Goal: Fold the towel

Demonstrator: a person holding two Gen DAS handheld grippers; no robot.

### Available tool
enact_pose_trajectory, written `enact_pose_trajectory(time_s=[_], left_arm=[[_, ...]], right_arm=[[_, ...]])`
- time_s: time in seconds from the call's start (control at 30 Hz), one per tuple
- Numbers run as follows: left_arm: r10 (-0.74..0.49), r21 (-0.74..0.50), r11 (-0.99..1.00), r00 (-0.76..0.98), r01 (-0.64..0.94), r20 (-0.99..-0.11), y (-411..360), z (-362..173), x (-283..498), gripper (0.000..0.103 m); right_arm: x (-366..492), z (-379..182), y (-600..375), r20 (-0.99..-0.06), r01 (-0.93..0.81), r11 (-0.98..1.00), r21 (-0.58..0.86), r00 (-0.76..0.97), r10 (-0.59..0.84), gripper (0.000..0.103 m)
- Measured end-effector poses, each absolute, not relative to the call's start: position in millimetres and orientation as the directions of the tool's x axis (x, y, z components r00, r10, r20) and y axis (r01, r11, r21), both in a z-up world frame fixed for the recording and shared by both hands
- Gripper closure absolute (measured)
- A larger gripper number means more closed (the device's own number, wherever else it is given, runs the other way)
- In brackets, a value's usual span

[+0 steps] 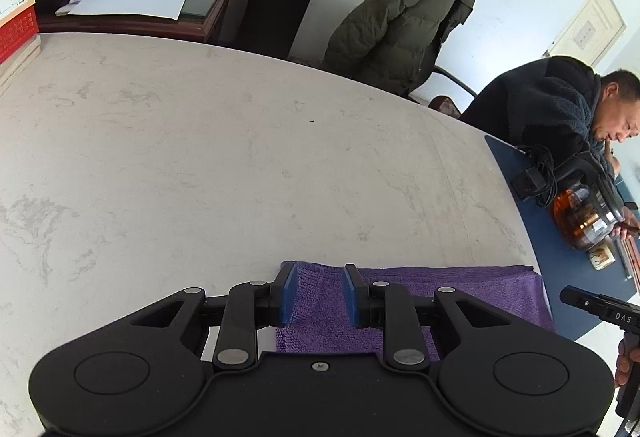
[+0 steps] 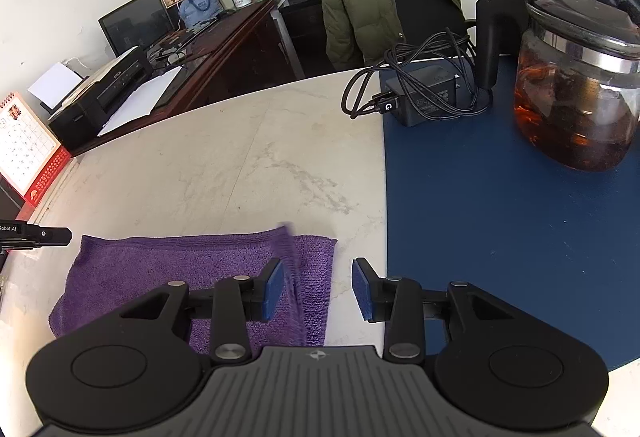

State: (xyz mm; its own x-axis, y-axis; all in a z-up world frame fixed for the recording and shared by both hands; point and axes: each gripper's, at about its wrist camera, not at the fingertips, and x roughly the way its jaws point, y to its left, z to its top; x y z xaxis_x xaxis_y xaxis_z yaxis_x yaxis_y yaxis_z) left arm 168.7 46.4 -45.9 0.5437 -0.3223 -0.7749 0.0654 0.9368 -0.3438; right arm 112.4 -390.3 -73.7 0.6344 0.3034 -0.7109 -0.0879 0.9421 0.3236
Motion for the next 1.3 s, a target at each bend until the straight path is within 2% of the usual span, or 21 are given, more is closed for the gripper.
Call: enact_pose_trajectory(time_s=[0.27, 0.4, 0.6, 0.9, 1.1, 1.3], left_arm=[[-0.317, -0.298, 0.946, 0.557, 0.127, -0.768, 33.2, -30.4, 128.8, 0.081], [-0.349, -0.27, 0.936, 0.506, 0.225, -0.789, 2.5, -41.7, 107.5, 0.079], [-0.246, -0.132, 0.957, 0.48, 0.259, -0.842, -14.5, -71.5, 104.6, 0.079], [-0.269, -0.169, 0.954, 0.459, 0.249, -0.847, 4.0, -77.4, 81.6, 0.077], [-0.259, -0.17, 0.958, 0.439, 0.231, -0.861, 18.0, -76.3, 31.2, 0.077], [-0.206, -0.126, 0.973, 0.475, 0.193, -0.856, 20.6, -57.5, -7.8, 0.078]], right_arm=[[80.0, -57.6, -375.3, -0.68, -0.198, 0.939, 0.282, 0.649, 0.341, 0.062], [59.1, -61.7, -333.7, -0.723, -0.361, 0.92, 0.149, 0.596, 0.351, 0.062], [61.9, -79.3, -290.8, -0.774, -0.472, 0.881, 0.015, 0.553, 0.309, 0.062], [55.0, -83.0, -291.5, -0.808, -0.477, 0.878, 0.044, 0.499, 0.312, 0.06], [12.6, -83.6, -285.5, -0.825, -0.529, 0.846, 0.06, 0.451, 0.34, 0.059], [-19.4, -77.9, -279.2, -0.796, -0.564, 0.82, 0.096, 0.451, 0.404, 0.06]])
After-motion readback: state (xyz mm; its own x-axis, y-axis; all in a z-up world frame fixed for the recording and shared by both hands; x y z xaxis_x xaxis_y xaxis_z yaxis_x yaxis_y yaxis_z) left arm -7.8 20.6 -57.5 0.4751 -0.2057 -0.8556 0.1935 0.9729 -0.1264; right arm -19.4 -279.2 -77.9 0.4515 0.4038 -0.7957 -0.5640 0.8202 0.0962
